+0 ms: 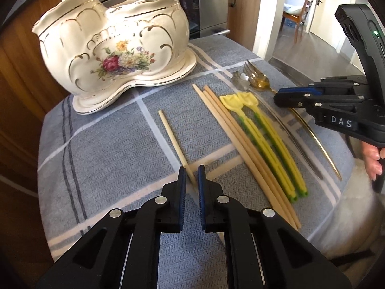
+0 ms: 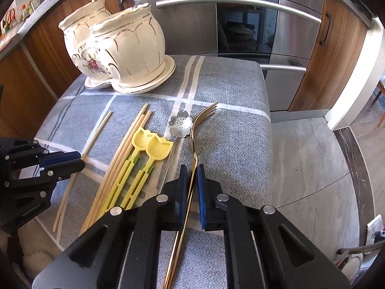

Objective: Organize utensils
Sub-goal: 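Grasp the gold fork with the right tool while the left tool grasps another wooden chopstick, then lift and carry the gold fork and chopstick over the ceramic holder with both tools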

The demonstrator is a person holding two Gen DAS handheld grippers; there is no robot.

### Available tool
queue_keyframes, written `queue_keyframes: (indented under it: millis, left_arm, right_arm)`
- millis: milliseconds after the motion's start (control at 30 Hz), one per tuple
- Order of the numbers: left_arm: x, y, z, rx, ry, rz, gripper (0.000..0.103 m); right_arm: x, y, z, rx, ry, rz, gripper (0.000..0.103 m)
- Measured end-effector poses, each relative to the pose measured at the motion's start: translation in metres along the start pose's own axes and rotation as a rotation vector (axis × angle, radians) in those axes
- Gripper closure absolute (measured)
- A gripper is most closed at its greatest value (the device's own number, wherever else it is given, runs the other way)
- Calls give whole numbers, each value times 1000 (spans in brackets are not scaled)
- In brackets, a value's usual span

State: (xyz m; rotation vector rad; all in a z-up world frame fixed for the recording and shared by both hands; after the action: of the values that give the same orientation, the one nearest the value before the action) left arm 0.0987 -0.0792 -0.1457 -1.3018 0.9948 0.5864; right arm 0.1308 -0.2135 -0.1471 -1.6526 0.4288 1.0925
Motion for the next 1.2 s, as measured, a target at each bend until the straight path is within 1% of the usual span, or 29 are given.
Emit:
queue_keyframes:
  millis: [67,133,200,233,267,300,333,467,533,667,833,933,1067,1200]
  left_arm:
    - [-1,1,2,-15,-23,-16,84]
    - [-2,1,7,-46,-39,-35,74]
    - [-3,4,14,-69,-33,-51,73]
    - [-3,4,16,-74,-28,-53,73]
    - [-2,3,17,-77,-23,-54,76]
    - [-2,2,18,-76,-29,-59,89]
    - [-2,2,20,-74,-40,-63,95]
    - [-4,4,23,-73,-15,-75,95]
    - [-5,4,26,-83,0,-84,98]
    - [-13,3,29,-80,16,-122,98]
    - [-30,3,31,-82,40,-180,98]
    - [-40,2,32,-79,45,-206,98]
    - [-49,2,35,-92,59,-224,98]
    - [-55,2,37,-100,67,-242,98]
  right_arm:
    - [2,-2,1,-11,14,-1,94]
    - [4,-4,1,-23,31,-6,94]
    - [5,-5,1,-24,40,-19,94]
    - [5,-5,1,-19,40,-24,94]
    - [5,-5,0,-12,38,-26,96]
    - [4,-4,-1,-1,30,-30,96]
    - [4,-3,-2,8,22,-34,97]
    - [-6,0,-7,53,12,-77,98]
    - [-15,1,-6,56,17,-105,98]
    - [-41,1,-4,53,12,-203,98]
    - [-70,-5,4,9,33,-315,99]
    - [-85,-6,10,-19,56,-358,99]
    - [-103,-10,21,-50,63,-426,99]
    - [-117,-11,29,-83,99,-483,99]
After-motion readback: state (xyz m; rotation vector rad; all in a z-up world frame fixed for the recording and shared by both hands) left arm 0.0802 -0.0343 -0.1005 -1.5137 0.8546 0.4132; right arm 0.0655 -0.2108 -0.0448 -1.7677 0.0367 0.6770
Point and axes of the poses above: each gripper's, at about its wrist camera, not at the fingertips, and x roughly the way its jaws point, z to its left, y to its underside, the point moved 7 cm from there along x, roughly the way its jaws point, and after that the axes turned 12 degrees about -x, right-handed, at the moved point
